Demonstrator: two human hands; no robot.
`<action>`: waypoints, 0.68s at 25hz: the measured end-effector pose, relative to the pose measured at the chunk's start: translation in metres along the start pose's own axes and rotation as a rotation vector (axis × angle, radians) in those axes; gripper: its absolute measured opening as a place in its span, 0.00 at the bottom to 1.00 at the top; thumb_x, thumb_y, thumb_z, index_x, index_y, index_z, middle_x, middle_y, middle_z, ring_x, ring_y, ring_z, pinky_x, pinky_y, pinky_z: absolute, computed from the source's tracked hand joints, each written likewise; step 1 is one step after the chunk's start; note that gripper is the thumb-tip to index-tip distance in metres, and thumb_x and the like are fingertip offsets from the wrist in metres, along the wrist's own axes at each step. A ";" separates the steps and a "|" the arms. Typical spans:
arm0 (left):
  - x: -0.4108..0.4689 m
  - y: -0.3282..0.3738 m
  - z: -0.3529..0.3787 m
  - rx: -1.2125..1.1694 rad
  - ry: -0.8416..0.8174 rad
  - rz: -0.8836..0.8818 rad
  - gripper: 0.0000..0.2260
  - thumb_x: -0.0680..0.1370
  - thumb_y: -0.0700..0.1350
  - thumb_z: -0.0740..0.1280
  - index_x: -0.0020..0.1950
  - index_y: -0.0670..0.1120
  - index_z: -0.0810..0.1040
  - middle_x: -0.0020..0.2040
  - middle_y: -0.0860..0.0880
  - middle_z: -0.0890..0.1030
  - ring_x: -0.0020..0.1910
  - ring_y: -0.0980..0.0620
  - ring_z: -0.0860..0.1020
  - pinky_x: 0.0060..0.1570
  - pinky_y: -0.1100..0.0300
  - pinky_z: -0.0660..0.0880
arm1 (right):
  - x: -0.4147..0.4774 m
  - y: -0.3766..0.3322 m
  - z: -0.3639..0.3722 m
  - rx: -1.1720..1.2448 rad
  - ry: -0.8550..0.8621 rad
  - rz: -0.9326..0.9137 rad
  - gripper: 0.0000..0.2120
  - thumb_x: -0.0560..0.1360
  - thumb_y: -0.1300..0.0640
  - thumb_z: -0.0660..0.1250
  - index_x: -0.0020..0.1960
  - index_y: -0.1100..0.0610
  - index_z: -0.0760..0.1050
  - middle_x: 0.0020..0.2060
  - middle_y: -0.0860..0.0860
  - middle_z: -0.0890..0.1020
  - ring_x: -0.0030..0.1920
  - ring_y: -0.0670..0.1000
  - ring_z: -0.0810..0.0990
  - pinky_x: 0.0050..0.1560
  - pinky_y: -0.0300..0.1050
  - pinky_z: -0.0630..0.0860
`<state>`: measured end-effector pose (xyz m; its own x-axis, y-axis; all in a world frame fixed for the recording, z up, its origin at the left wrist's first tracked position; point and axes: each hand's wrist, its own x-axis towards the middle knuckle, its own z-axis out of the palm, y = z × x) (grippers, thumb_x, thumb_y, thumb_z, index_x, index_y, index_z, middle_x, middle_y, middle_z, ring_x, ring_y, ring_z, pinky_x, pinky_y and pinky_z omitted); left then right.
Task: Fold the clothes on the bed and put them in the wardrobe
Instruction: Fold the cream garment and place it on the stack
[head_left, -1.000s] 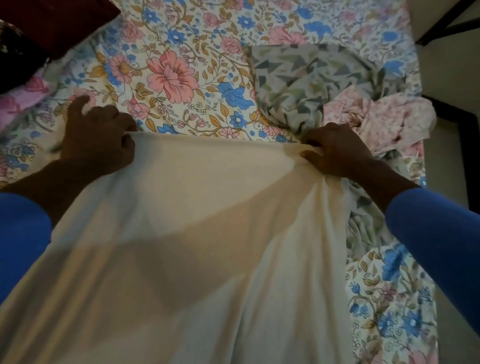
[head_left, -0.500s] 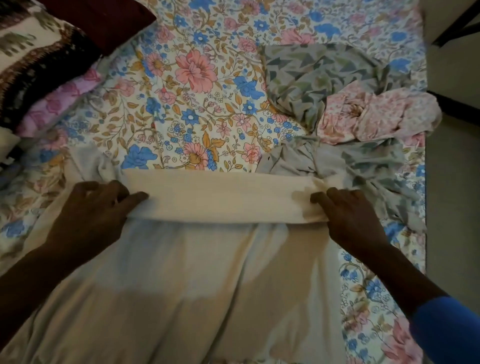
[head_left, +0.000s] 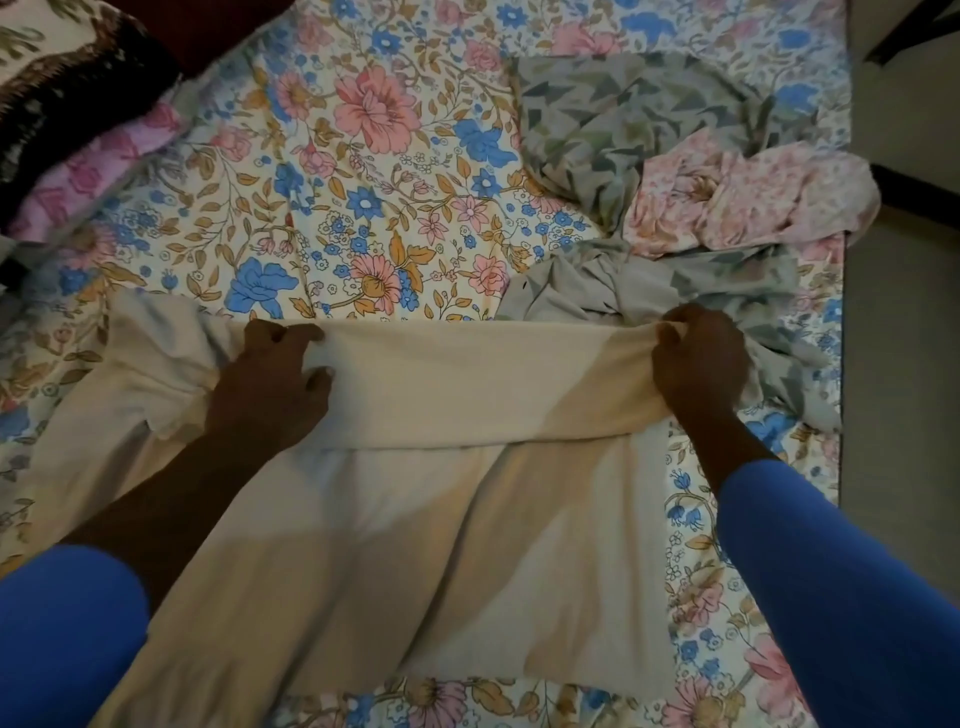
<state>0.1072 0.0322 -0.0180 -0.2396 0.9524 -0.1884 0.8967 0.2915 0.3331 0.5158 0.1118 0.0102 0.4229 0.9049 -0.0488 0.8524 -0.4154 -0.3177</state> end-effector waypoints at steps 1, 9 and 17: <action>0.005 0.004 0.004 -0.031 -0.028 -0.038 0.20 0.79 0.49 0.71 0.70 0.50 0.74 0.67 0.39 0.70 0.60 0.36 0.76 0.58 0.43 0.76 | 0.003 0.001 -0.003 -0.006 0.058 0.131 0.11 0.80 0.54 0.66 0.61 0.53 0.81 0.61 0.59 0.80 0.59 0.64 0.80 0.57 0.56 0.76; 0.002 -0.040 -0.033 -0.244 0.535 -0.486 0.19 0.77 0.47 0.67 0.68 0.51 0.76 0.68 0.46 0.74 0.69 0.44 0.72 0.64 0.43 0.69 | -0.142 -0.129 0.062 0.419 -0.276 -0.611 0.09 0.79 0.60 0.69 0.57 0.52 0.80 0.53 0.50 0.78 0.41 0.46 0.79 0.44 0.47 0.79; 0.064 -0.152 -0.071 -0.230 0.224 -0.426 0.11 0.83 0.46 0.64 0.55 0.41 0.83 0.54 0.42 0.84 0.56 0.43 0.81 0.50 0.61 0.66 | -0.214 -0.263 0.143 0.287 -0.541 -0.720 0.18 0.82 0.45 0.63 0.69 0.48 0.73 0.62 0.50 0.75 0.56 0.52 0.79 0.49 0.52 0.80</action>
<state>-0.0712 0.0556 -0.0149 -0.6609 0.7337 -0.1578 0.6040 0.6448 0.4684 0.1578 0.0408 -0.0310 -0.4370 0.8852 -0.1597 0.7143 0.2337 -0.6597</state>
